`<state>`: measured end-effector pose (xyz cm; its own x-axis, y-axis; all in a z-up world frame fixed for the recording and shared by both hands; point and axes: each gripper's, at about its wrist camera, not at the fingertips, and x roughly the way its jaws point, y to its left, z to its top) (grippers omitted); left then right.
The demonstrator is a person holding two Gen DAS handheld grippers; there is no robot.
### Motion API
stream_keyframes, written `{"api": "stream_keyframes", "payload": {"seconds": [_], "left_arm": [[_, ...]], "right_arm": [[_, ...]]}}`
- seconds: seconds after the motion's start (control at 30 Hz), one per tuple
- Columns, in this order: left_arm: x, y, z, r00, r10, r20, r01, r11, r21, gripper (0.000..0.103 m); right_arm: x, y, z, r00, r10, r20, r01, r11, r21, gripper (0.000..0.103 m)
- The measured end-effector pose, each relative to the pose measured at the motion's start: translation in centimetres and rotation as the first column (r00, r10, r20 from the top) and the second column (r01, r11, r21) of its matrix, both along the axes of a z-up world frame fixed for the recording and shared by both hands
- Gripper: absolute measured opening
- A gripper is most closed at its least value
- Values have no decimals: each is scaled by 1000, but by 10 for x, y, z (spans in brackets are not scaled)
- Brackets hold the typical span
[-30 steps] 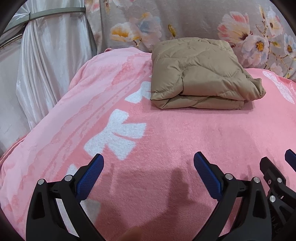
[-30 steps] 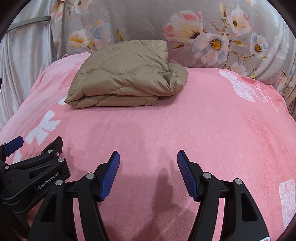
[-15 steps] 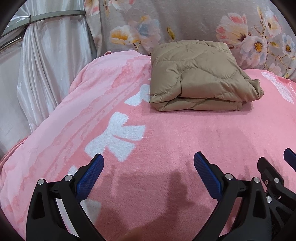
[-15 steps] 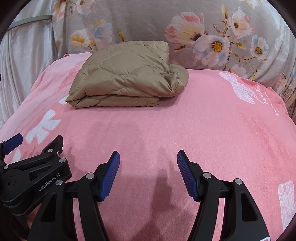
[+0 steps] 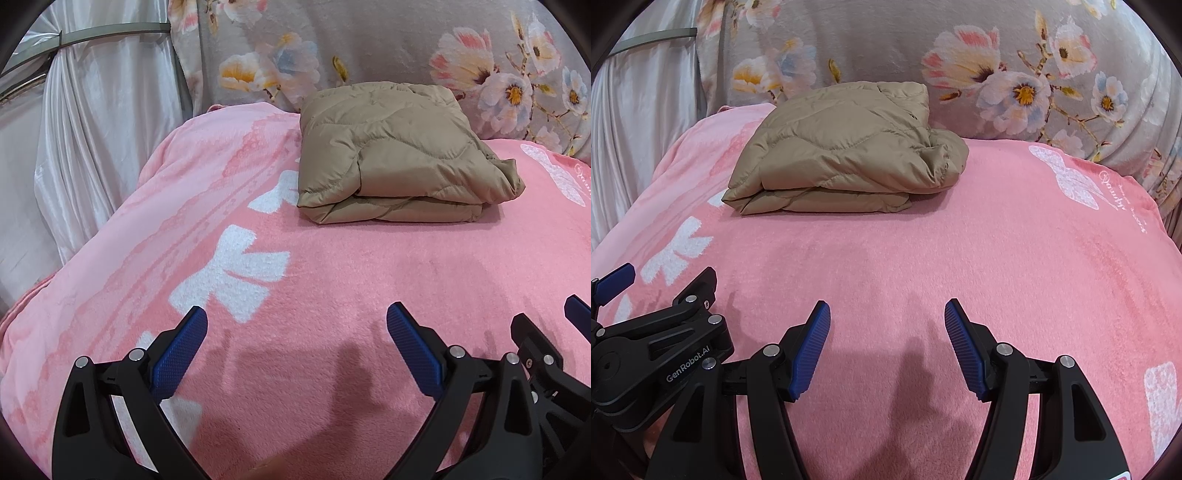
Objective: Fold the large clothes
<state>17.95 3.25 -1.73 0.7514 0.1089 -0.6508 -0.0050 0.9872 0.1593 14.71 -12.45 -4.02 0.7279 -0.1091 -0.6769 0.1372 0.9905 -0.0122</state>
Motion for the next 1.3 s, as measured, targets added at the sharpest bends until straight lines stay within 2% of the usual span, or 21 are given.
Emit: {"api": "stream_keyframes", "payload": {"seconds": [1.3], "left_arm": [[-1,-3,0,1000,2,-3,-2,1000,-4,95]], "right_arm": [[0,1,0,1000,6,4,-5,1000,-23,63]]}}
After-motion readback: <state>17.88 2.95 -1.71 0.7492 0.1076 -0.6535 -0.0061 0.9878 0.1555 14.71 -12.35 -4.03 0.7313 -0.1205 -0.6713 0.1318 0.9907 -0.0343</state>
